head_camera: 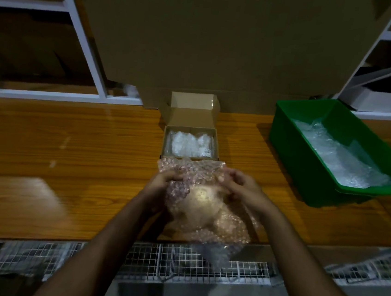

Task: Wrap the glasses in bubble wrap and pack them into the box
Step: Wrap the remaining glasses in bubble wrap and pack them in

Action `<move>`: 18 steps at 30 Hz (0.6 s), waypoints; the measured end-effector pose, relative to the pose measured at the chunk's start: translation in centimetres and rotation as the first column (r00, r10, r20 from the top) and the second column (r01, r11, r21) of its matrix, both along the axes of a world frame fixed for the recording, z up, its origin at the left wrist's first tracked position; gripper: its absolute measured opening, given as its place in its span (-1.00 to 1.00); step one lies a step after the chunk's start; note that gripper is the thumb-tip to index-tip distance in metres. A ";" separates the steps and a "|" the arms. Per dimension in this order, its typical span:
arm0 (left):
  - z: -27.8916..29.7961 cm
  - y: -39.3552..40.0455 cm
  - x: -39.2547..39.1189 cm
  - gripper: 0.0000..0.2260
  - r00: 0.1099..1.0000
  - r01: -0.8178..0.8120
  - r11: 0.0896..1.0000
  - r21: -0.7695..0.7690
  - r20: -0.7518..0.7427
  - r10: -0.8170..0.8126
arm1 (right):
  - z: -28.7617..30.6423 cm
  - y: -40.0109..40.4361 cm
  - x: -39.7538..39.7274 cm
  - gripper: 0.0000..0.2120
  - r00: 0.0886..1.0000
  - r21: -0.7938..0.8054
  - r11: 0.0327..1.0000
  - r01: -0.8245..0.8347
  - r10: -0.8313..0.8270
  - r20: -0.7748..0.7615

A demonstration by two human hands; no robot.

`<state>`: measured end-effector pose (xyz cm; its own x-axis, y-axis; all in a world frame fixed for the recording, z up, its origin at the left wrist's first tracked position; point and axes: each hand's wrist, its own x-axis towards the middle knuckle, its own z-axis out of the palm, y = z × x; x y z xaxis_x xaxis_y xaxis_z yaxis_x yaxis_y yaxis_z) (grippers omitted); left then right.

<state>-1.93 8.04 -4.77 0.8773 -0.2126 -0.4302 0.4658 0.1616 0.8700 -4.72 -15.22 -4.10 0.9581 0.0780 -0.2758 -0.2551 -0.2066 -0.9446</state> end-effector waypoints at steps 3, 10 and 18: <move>1.0 -0.2 0.9 -0.78 0.998 0.065 0.998 -0.011 -0.004 -0.065 | -0.5 0.6 1.3 -0.62 0.984 0.320 0.947 -0.031 0.085 -0.155; 1.7 0.4 2.7 -0.85 0.962 -0.009 0.997 0.075 0.274 -0.012 | -1.0 0.4 2.0 -0.87 0.992 0.052 0.999 0.004 -0.010 0.123; 1.7 0.5 3.0 -0.85 0.876 -0.116 0.967 0.229 0.483 -0.009 | 0.2 -0.3 2.5 -0.83 0.948 0.055 0.995 0.087 -0.100 0.303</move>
<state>1.08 8.51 -3.06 0.9946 -0.1032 0.0115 -0.0189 -0.0709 0.9973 -2.18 -15.51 -3.87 0.9994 -0.0111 0.0322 0.0301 -0.1554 -0.9874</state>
